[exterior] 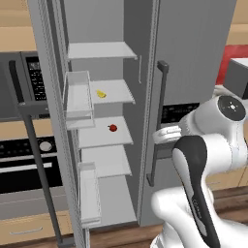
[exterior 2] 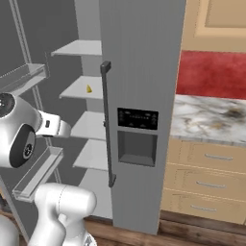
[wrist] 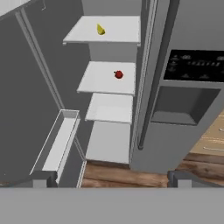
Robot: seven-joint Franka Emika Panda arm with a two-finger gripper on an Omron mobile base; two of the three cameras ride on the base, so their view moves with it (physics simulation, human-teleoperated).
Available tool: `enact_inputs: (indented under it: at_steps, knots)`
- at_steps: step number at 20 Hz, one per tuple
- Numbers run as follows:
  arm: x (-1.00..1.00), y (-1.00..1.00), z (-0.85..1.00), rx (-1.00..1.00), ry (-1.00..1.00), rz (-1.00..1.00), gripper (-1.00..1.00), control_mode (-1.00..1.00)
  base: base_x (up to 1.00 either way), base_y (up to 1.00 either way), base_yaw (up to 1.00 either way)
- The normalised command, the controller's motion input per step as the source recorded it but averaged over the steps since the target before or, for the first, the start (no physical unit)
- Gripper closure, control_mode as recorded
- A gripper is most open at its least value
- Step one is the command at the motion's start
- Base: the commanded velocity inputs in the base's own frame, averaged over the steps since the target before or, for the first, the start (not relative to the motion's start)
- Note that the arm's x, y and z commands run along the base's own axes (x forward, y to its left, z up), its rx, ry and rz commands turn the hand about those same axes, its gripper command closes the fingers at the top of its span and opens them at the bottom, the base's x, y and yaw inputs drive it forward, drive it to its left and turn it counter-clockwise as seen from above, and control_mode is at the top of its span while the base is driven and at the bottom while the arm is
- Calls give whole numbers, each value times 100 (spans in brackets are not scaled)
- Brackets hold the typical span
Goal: Take the lemon wedge from the fridge and place it on the plate with fish on the dining counter.
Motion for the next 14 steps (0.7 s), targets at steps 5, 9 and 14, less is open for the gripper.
enact_inputs:
  at_steps: [5, 9, 14]
  knots:
    - [0, 0, 0, 0, 0, 0, -100, 100, 61, 1, -7]
    - [0, 0, 0, 0, 0, 0, -100, 100, 83, 5, -3]
    - [0, 0, 0, 0, 0, 0, -100, 100, 68, 51, -7]
